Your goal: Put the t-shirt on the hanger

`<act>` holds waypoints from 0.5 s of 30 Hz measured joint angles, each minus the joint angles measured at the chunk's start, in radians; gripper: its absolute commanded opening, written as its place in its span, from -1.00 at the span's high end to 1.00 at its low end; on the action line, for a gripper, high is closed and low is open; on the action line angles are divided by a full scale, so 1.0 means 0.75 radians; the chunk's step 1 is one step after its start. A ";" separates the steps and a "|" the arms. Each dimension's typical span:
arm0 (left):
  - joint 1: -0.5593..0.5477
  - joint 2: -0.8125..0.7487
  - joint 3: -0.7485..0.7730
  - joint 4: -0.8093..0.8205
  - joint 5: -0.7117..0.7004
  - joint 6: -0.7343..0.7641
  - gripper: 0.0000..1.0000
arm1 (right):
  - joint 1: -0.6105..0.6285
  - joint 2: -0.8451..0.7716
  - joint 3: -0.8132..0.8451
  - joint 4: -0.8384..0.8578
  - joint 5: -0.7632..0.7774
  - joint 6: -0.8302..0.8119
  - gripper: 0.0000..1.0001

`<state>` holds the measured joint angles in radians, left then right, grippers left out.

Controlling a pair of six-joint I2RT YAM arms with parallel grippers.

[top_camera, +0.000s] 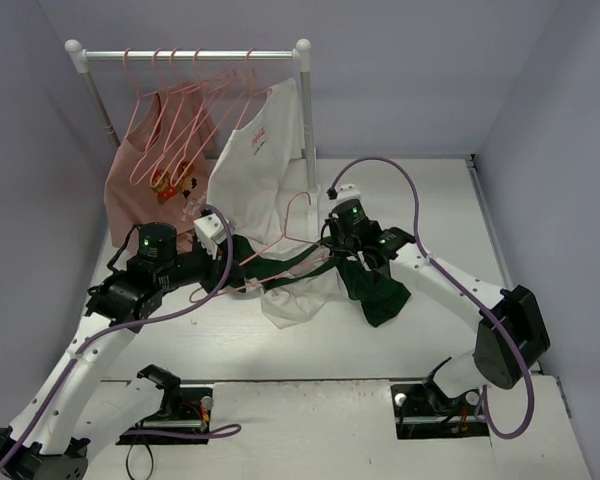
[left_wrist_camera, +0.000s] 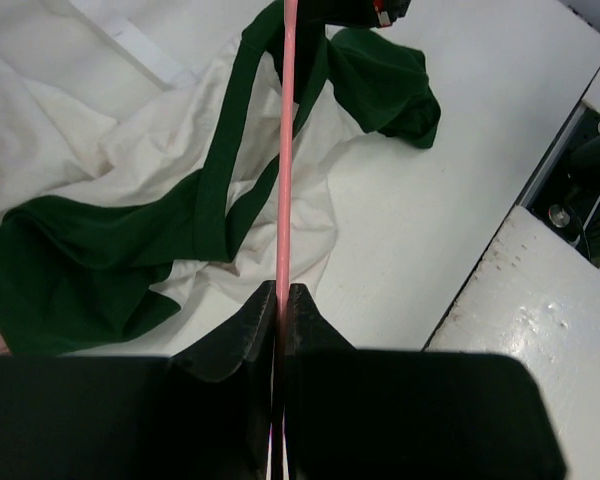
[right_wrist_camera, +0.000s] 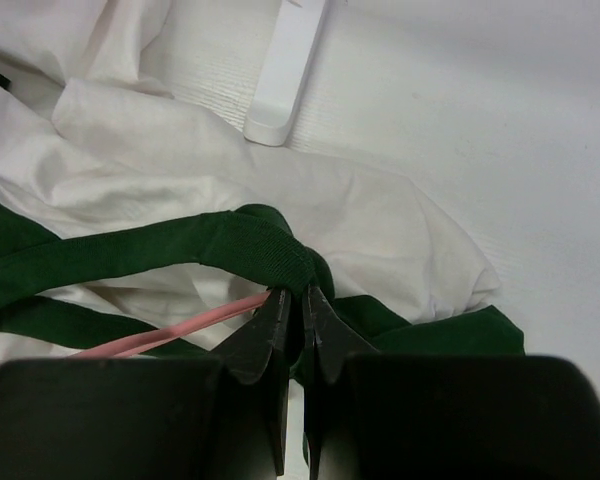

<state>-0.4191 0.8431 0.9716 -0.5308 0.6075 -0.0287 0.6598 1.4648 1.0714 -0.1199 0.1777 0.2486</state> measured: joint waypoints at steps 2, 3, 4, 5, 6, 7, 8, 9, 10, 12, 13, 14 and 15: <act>0.000 0.005 -0.001 0.044 0.007 -0.017 1.00 | 0.000 -0.017 0.010 -0.004 -0.008 -0.018 1.00; 0.000 0.007 -0.002 0.065 0.008 -0.024 1.00 | 0.000 -0.033 0.020 -0.005 -0.015 -0.028 1.00; 0.000 0.008 -0.003 0.089 0.008 -0.037 1.00 | 0.000 -0.048 0.027 -0.006 -0.019 -0.037 1.00; 0.000 0.009 -0.007 0.118 0.008 -0.049 1.00 | 0.000 -0.065 0.036 -0.006 -0.025 -0.048 1.00; 0.000 0.011 -0.011 0.151 0.009 -0.065 1.00 | 0.001 -0.085 0.045 -0.006 -0.030 -0.058 1.00; 0.000 0.014 -0.018 0.187 0.017 -0.081 1.00 | 0.001 -0.105 0.056 -0.007 -0.033 -0.071 1.00; 0.000 0.020 -0.027 0.226 0.028 -0.103 1.00 | 0.002 -0.128 0.069 -0.007 -0.037 -0.083 1.00; 0.000 0.030 -0.030 0.260 0.037 -0.120 1.00 | 0.002 -0.151 0.081 -0.007 -0.040 -0.094 1.00; 0.000 0.042 -0.033 0.298 0.049 -0.140 1.00 | 0.002 -0.175 0.095 -0.009 -0.043 -0.107 1.00; 0.000 0.068 -0.039 0.372 0.076 -0.184 1.00 | 0.002 -0.221 0.128 -0.016 -0.051 -0.135 1.00; 0.000 0.083 -0.042 0.414 0.091 -0.205 1.00 | 0.002 -0.238 0.146 -0.021 -0.055 -0.148 1.00; 0.000 0.095 -0.043 0.451 0.104 -0.223 1.00 | 0.002 -0.257 0.168 -0.022 -0.062 -0.161 1.00; 0.000 0.109 -0.043 0.490 0.116 -0.245 1.00 | 0.002 -0.274 0.188 -0.022 -0.071 -0.175 1.00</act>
<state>-0.4191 0.9249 0.9394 -0.1631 0.6949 -0.2127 0.6613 1.2591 1.2125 -0.1368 0.1246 0.1177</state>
